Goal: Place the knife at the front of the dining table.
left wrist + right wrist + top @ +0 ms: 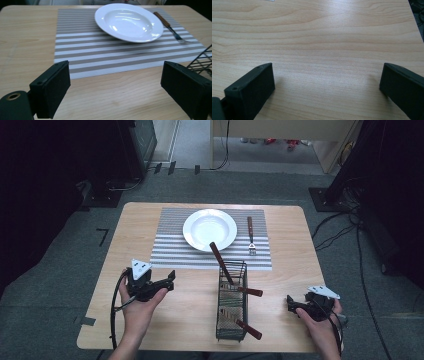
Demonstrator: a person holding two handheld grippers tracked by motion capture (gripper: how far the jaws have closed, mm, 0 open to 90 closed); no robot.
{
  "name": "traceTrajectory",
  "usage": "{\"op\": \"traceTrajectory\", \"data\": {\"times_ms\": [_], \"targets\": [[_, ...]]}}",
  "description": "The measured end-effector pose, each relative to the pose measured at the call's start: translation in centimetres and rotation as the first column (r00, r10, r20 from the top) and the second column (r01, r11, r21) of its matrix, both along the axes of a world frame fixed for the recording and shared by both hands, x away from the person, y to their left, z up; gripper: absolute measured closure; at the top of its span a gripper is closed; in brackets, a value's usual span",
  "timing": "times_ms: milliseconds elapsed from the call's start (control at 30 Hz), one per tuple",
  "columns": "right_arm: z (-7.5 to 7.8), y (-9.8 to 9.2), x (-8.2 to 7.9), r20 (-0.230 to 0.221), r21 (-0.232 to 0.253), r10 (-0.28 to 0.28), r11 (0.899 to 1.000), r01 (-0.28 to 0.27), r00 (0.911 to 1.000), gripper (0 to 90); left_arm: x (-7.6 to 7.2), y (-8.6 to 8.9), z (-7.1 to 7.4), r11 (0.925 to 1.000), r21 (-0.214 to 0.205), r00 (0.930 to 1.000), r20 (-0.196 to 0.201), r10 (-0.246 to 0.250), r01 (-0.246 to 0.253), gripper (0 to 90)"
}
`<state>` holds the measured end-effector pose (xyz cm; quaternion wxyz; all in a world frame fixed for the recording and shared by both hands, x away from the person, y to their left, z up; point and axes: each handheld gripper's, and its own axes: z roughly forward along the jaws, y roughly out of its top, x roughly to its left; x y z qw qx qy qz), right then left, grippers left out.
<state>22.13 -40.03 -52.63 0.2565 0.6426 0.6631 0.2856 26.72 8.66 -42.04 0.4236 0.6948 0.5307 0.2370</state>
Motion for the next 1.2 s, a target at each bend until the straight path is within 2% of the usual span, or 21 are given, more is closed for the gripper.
{"op": "traceTrajectory", "data": {"times_ms": [167, 467, 533, 600, 733, 833, 900, 1000, 1167, 1200], "targets": [[0.0, 0.0, 0.0, 0.000, 0.000, 0.000, 1.000, 0.000, 1.0000, 0.0, 0.5, -1.8, 0.6, 0.9992, -0.012, 0.9992, 0.010, -0.039, 0.039, 9.0], [0.0, 0.0, 0.0, -0.001, 0.000, 0.000, 1.000, 0.000, 1.0000, 0.0, 0.6, -4.1, 1.6, 0.9972, -0.015, 0.9964, 0.043, -0.073, 0.073, 9.5], [0.0, 0.0, 0.0, 0.000, 0.000, 0.000, 1.000, 0.000, 1.0000, 0.0, 0.5, -4.6, 1.8, 0.9969, -0.013, 0.9956, 0.053, -0.077, 0.078, 14.6], [0.0, 0.0, 0.0, 0.001, 0.000, 0.000, 1.000, 0.000, 1.0000, 0.0, 0.6, -5.0, 2.0, 0.9955, -0.021, 0.9944, 0.053, -0.091, 0.092, 14.5], [0.0, 0.0, 0.0, 0.000, 0.000, 0.000, 1.000, 0.000, 1.0000, 0.0, 0.7, -5.9, 2.5, 0.9895, -0.055, 0.9901, 0.051, -0.131, 0.134, 15.1], [0.0, 0.0, 0.0, 0.001, 0.000, 0.000, 1.000, 0.000, 1.0000, 0.0, 0.9, -6.6, 2.8, 0.9857, -0.072, 0.9874, 0.055, -0.149, 0.152, 24.2], [0.0, 0.0, 0.0, 0.000, 0.000, 0.000, 1.000, 0.000, 1.0000, 0.0, 1.0, -7.1, 3.1, 0.9809, -0.085, 0.9839, 0.054, -0.171, 0.175, 25.2], [0.0, 0.0, 0.0, 0.000, 0.000, 0.000, 1.000, 0.000, 1.0000, 0.0, 1.1, -8.0, 3.4, 0.9756, -0.091, 0.9789, 0.062, -0.195, 0.200, 31.3], [0.0, 0.0, 0.0, 0.001, -0.001, 0.001, 1.000, -0.001, 1.0000, 0.0, 1.6, -9.2, 3.4, 0.9687, -0.097, 0.9733, 0.046, -0.225, 0.228, 36.0], [0.0, 0.0, 0.0, 0.002, 0.000, -0.001, 1.000, 0.001, 1.0000, 0.0, 1.9, -9.6, 3.3, 0.9639, -0.116, 0.9708, 0.039, -0.237, 0.240, 37.7]]}}
